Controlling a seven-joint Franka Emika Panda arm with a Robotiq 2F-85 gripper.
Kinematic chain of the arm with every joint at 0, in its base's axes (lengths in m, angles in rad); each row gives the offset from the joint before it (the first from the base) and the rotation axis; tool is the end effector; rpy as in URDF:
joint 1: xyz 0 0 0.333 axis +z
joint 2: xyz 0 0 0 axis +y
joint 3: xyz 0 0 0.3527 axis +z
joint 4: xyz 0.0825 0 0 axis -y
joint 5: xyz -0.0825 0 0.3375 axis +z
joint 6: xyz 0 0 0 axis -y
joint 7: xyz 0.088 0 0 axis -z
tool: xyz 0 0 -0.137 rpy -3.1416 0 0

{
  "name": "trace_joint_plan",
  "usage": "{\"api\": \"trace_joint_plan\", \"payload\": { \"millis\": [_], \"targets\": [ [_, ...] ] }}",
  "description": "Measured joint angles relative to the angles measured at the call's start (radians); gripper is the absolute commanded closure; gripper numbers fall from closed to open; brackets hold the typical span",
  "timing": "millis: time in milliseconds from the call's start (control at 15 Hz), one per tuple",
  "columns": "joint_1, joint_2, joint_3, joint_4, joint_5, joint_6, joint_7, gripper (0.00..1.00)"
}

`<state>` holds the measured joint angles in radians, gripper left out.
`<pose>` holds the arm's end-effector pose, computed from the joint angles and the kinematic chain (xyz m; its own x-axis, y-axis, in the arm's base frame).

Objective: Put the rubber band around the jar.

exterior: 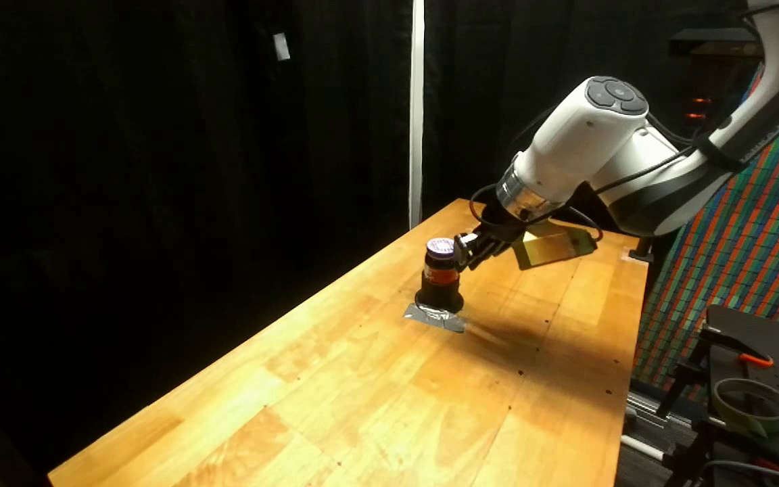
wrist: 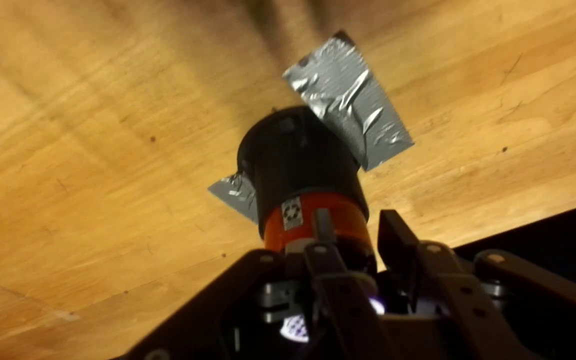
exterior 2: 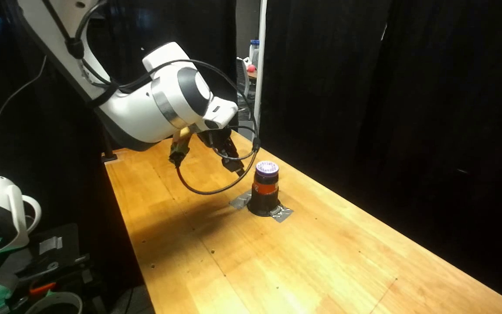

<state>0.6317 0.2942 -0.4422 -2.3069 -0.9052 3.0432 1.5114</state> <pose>0.5174 0.1649 0.3064 0.7860 -0.3580 0.5040 -0.3475 -0.9301 -0.1187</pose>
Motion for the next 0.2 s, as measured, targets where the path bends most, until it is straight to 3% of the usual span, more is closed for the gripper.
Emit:
{"api": "trace_joint_plan", "payload": {
  "millis": [200],
  "targets": [
    [-0.150, -0.033, 0.211, -0.096, 0.206, 0.014, -0.213, 0.14]
  ]
}}
